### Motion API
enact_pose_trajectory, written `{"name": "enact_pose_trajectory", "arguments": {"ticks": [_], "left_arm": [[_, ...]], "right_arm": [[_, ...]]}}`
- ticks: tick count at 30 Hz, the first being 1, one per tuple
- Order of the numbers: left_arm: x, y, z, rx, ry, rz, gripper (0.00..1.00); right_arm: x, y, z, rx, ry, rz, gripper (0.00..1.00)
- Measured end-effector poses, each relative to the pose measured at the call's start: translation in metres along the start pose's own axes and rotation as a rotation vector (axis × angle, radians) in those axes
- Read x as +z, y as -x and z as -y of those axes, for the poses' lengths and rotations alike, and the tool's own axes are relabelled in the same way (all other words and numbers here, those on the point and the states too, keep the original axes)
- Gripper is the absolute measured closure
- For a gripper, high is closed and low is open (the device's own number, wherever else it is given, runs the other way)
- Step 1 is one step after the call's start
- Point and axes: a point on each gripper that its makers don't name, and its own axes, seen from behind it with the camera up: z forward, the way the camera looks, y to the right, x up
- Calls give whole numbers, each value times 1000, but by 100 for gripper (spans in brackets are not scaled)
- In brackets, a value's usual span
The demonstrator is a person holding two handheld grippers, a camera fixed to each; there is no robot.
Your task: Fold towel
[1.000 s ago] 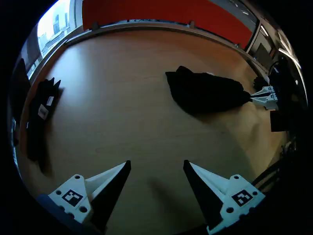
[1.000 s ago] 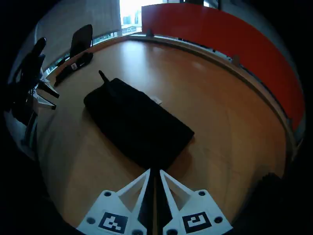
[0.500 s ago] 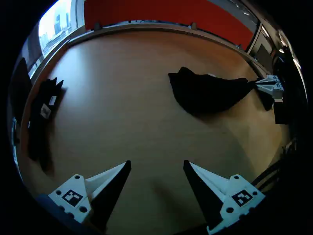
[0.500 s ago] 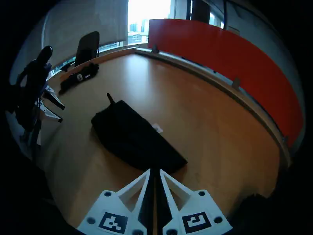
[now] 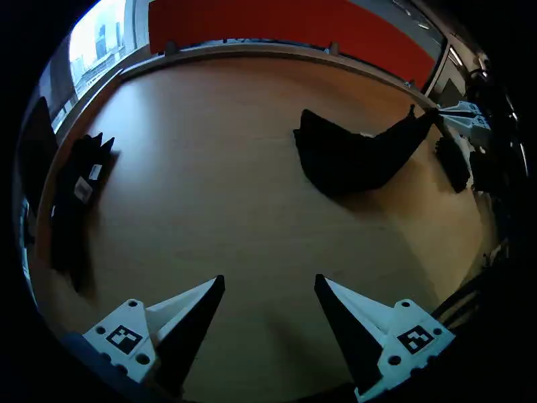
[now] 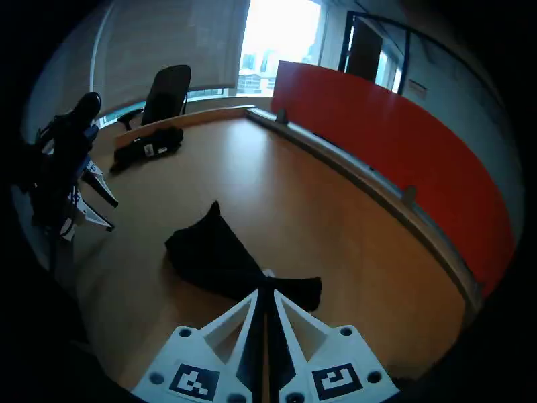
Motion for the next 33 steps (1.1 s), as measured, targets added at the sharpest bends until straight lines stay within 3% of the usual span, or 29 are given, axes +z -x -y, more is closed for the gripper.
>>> {"name": "enact_pose_trajectory", "arguments": {"ticks": [21,33], "left_arm": [[-11,-3,1,-3,-9,-31,0],[-21,-1,8,-43,-28,-67,0]], "right_arm": [[3,-28,-5,-105,-25,-8,99],[15,-53,5,-173,-70,-14,99]]}}
